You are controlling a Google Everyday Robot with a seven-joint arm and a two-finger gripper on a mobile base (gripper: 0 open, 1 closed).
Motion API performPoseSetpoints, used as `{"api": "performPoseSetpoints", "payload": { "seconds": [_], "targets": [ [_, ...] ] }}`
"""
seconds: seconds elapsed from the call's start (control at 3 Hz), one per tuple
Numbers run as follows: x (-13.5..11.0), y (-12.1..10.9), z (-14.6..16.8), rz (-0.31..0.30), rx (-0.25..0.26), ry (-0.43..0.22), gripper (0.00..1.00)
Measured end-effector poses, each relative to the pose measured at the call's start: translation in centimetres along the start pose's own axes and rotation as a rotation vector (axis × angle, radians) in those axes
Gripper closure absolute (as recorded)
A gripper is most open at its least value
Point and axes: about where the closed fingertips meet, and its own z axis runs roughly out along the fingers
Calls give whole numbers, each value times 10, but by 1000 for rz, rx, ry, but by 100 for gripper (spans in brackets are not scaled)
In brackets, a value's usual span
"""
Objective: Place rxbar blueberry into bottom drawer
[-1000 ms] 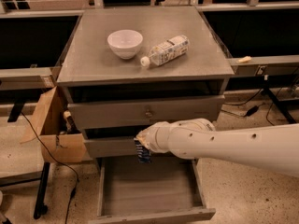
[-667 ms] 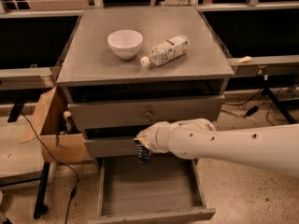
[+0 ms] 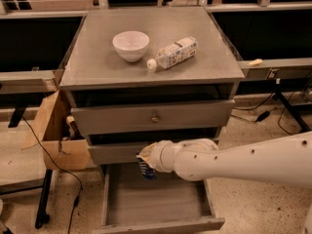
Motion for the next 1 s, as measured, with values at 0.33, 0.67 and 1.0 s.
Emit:
{"api": "performPoseSetpoints", "payload": {
  "seconds": [0.33,0.67,1.0],
  "targets": [
    [36,22,40,-42,-61,-33,100],
    [76,41,81,-46,-106,-81,100],
    [123,66,133,-13,-147,-142,100]
  ]
}}
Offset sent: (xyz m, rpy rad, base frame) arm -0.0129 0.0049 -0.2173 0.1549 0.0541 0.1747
